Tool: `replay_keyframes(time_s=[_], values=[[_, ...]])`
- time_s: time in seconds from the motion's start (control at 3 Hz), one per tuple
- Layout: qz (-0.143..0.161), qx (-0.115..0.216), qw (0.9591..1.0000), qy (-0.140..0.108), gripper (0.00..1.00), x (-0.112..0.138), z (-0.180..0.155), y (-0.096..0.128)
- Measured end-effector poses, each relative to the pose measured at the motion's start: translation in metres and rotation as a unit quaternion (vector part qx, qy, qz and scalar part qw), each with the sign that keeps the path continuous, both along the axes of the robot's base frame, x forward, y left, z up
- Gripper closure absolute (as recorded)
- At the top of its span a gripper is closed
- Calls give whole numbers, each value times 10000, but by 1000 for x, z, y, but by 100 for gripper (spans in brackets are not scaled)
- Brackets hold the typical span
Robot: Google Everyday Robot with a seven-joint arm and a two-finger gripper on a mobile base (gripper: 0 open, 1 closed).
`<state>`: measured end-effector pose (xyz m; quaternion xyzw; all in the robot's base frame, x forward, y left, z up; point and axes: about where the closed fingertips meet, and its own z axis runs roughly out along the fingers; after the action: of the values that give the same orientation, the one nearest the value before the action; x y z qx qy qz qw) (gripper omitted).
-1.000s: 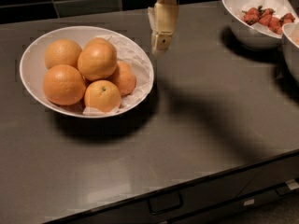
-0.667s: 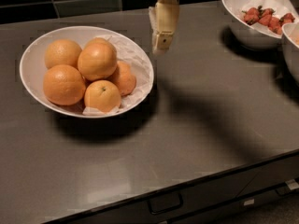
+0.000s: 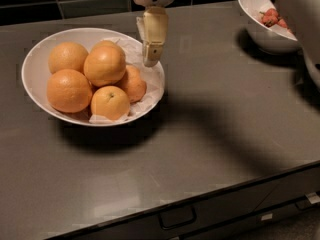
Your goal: Pick orange from white bowl
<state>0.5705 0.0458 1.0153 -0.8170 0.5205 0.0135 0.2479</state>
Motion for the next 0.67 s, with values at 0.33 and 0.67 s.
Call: replay_keyframes(time_s=[0.33, 0.67], values=[[283, 122, 9993, 207, 0, -13, -20, 29], [336, 172, 9991, 200, 0, -23, -23, 40]])
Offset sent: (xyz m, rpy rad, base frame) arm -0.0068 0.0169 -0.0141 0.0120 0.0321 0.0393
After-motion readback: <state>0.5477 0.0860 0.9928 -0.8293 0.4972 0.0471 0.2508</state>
